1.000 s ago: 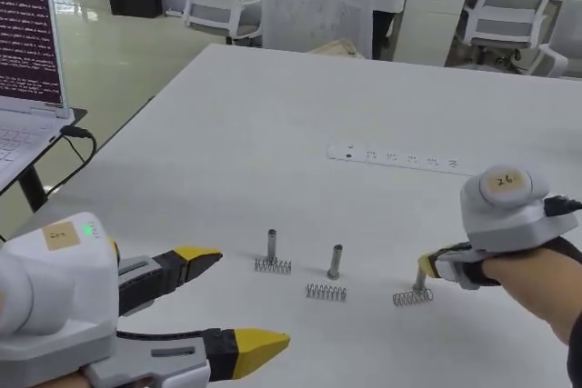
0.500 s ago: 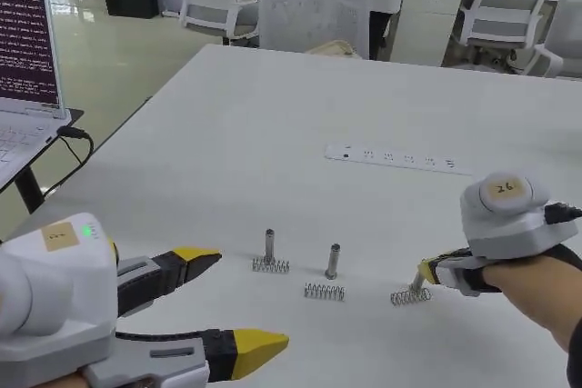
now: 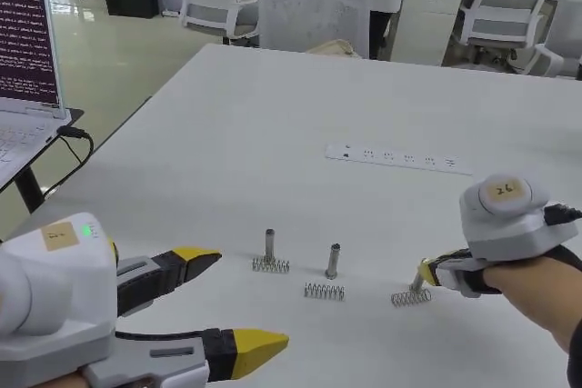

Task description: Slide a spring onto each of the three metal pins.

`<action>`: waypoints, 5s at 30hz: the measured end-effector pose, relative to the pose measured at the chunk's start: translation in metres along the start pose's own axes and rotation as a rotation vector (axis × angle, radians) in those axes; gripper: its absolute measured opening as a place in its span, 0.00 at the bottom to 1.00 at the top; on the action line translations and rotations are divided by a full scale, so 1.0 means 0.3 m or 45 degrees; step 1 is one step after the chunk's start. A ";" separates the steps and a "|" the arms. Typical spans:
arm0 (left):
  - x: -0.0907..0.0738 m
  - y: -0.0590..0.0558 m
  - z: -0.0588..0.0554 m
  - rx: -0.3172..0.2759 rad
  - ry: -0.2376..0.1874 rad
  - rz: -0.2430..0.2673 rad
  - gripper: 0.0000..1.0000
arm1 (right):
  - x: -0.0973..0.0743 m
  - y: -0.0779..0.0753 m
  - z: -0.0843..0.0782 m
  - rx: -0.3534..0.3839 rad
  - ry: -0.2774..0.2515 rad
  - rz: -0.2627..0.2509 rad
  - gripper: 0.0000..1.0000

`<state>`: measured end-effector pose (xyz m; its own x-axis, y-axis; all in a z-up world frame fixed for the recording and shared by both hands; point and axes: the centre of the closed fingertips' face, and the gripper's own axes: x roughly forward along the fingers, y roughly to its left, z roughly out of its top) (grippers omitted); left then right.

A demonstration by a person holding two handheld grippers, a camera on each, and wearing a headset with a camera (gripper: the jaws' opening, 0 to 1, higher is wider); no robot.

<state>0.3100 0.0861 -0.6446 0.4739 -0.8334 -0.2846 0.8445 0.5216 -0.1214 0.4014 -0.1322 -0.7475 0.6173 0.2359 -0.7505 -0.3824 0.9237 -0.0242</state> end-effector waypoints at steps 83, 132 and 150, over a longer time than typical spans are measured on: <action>0.002 0.010 -0.014 -0.017 0.019 0.006 0.65 | 0.051 0.046 -0.129 -0.087 0.119 0.158 0.21; -0.002 0.010 -0.011 -0.020 0.015 0.010 0.64 | 0.071 0.108 -0.150 -0.334 0.146 0.218 0.16; 0.005 -0.004 -0.012 -0.001 0.023 -0.012 0.64 | 0.001 0.152 -0.143 -0.385 0.137 0.256 0.08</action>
<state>0.3088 0.0848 -0.6482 0.4613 -0.8347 -0.3007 0.8488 0.5139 -0.1245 0.3546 -0.1029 -0.7770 0.4398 0.3559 -0.8246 -0.6843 0.7275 -0.0510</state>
